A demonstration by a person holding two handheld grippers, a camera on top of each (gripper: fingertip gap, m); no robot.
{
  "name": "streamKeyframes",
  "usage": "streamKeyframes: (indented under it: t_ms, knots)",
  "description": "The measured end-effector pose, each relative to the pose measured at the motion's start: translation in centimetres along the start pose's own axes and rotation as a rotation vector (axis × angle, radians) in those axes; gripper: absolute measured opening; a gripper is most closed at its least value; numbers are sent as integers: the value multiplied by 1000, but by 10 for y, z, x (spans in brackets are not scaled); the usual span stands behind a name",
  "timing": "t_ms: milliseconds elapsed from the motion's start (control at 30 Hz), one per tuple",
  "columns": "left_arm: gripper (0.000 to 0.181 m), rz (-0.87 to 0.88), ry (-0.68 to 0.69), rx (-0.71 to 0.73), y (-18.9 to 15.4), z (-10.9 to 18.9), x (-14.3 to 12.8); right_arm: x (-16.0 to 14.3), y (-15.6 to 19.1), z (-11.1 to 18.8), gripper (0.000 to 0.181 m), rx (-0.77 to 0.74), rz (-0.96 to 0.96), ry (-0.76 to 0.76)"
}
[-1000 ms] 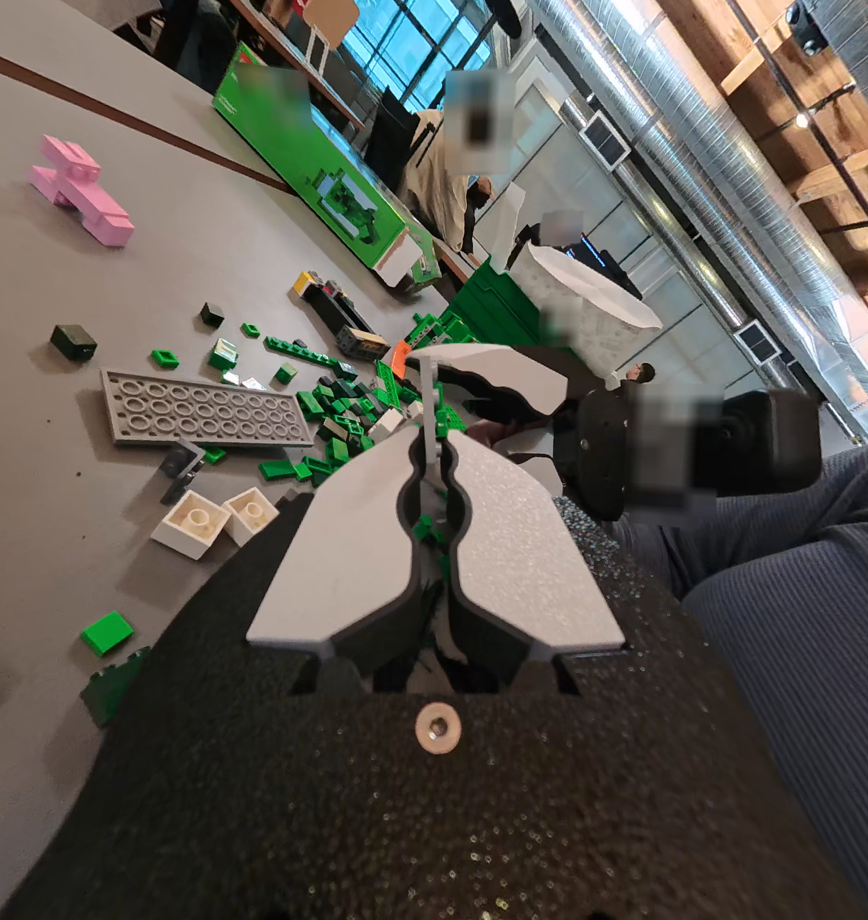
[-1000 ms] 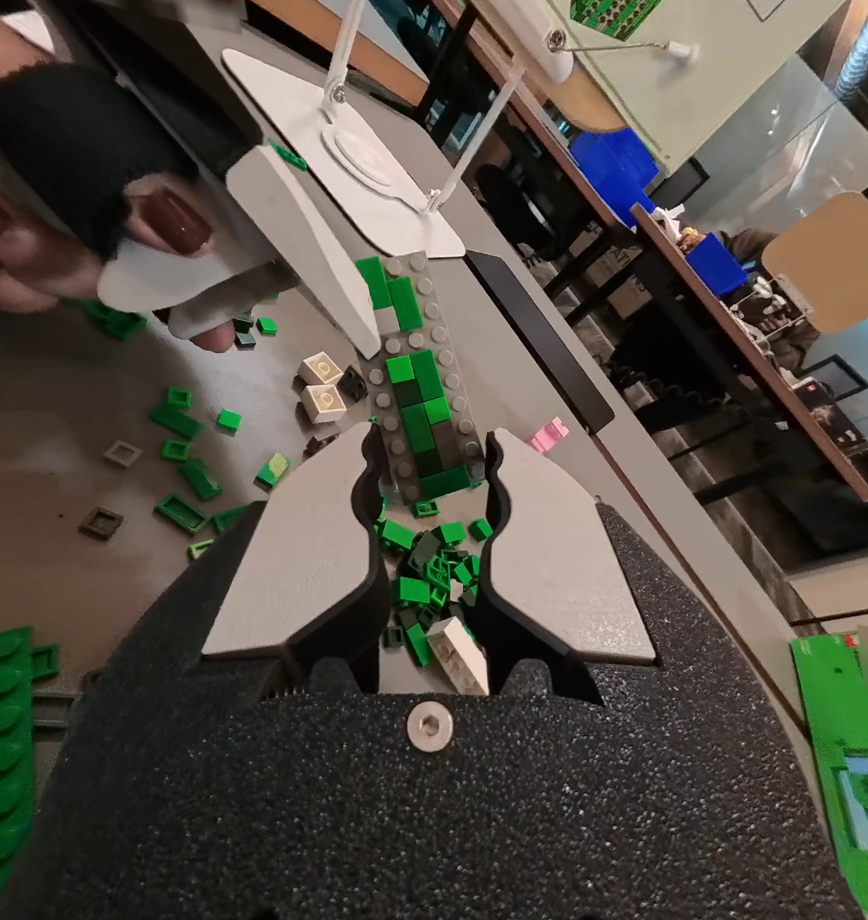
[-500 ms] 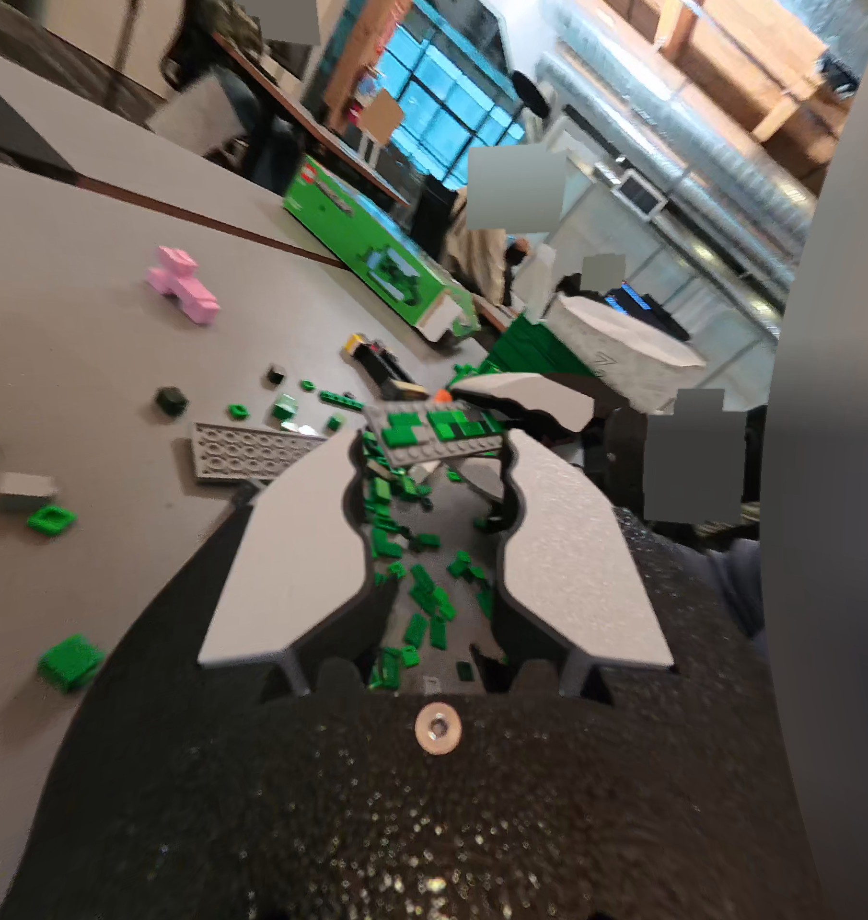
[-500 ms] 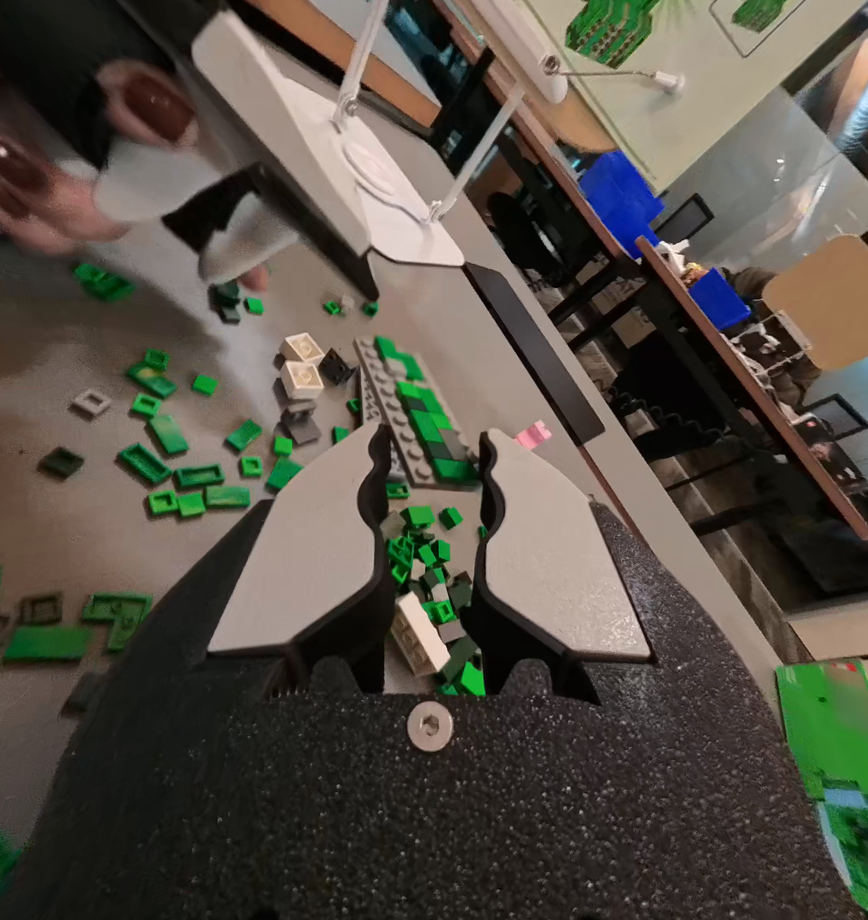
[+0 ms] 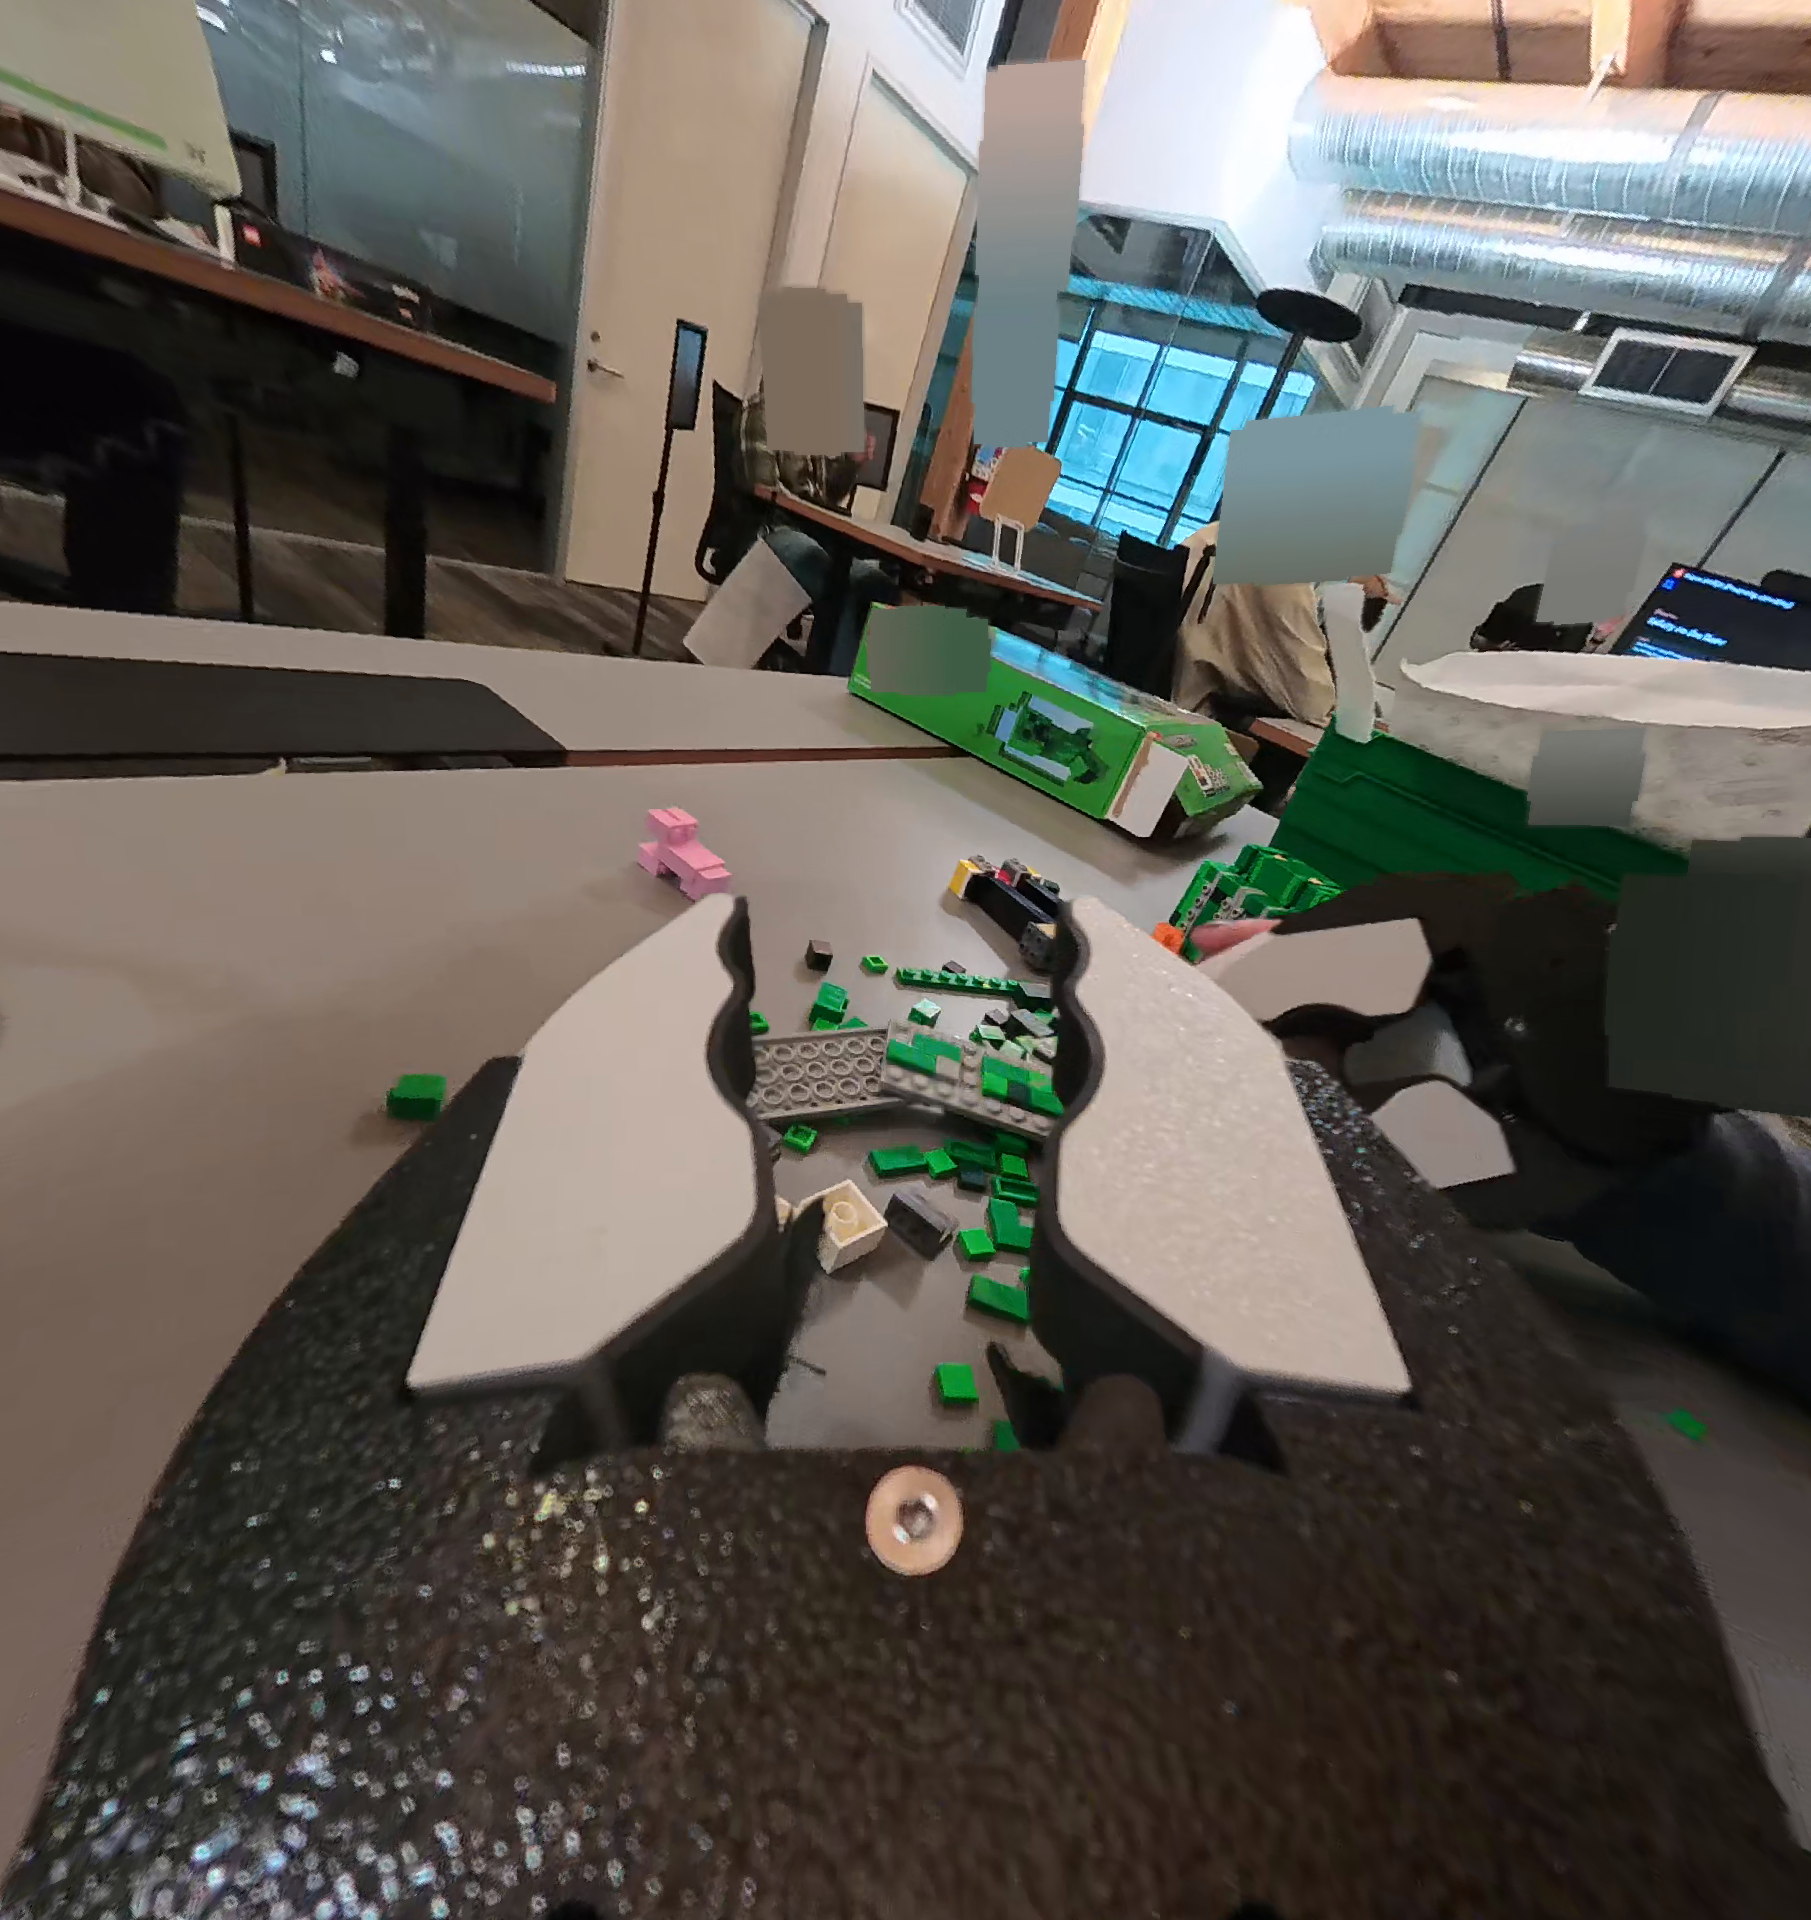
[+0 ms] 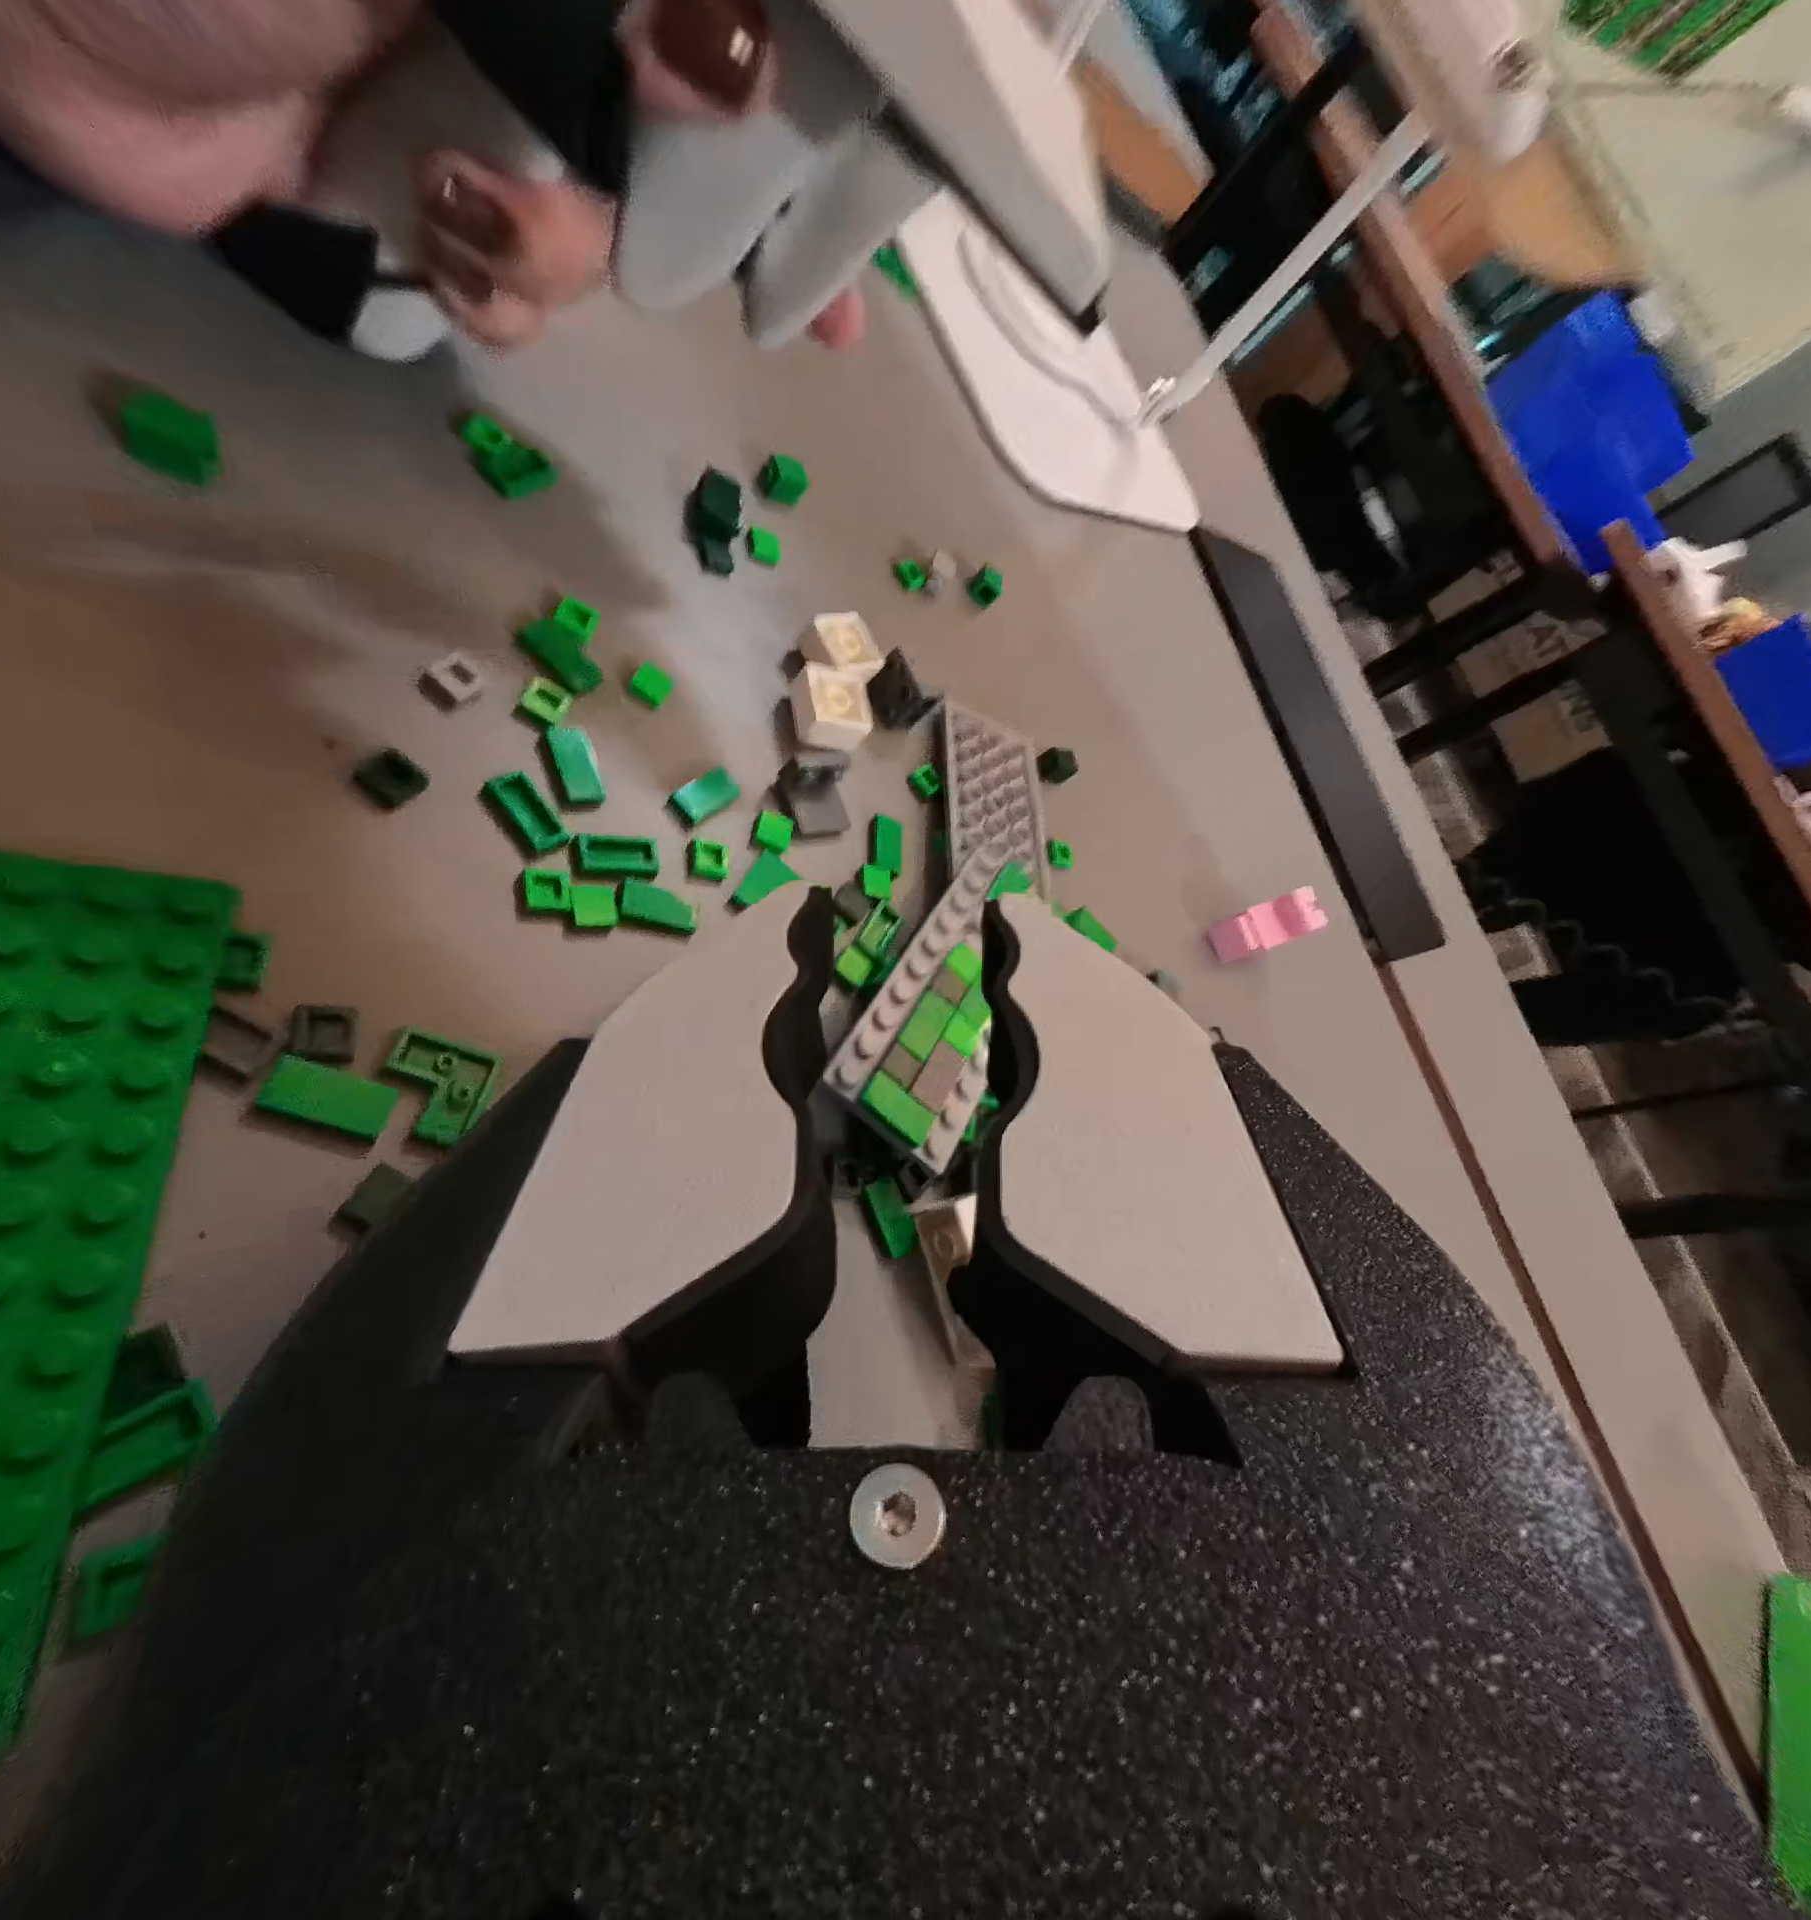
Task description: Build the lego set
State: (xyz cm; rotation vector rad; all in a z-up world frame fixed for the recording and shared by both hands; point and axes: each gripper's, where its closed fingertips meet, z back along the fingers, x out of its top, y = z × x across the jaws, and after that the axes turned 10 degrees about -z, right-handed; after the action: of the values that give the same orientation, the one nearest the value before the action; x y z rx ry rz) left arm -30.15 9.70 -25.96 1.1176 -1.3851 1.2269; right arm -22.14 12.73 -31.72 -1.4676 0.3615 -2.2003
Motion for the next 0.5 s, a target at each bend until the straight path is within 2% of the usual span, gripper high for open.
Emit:
streamKeyframes:
  t_ms: [100,233,500]
  knots:
    - [54,-60,-9,14,-2,1,2,19,-12,6,26,-144,-20,-174]
    - [50,-135,-1,18,-8,0,1,25,-30,18,22,-346,22,-282]
    - [42,-166,0,7,-12,-1,0,25,-45,31,3,-417,-58,-345]
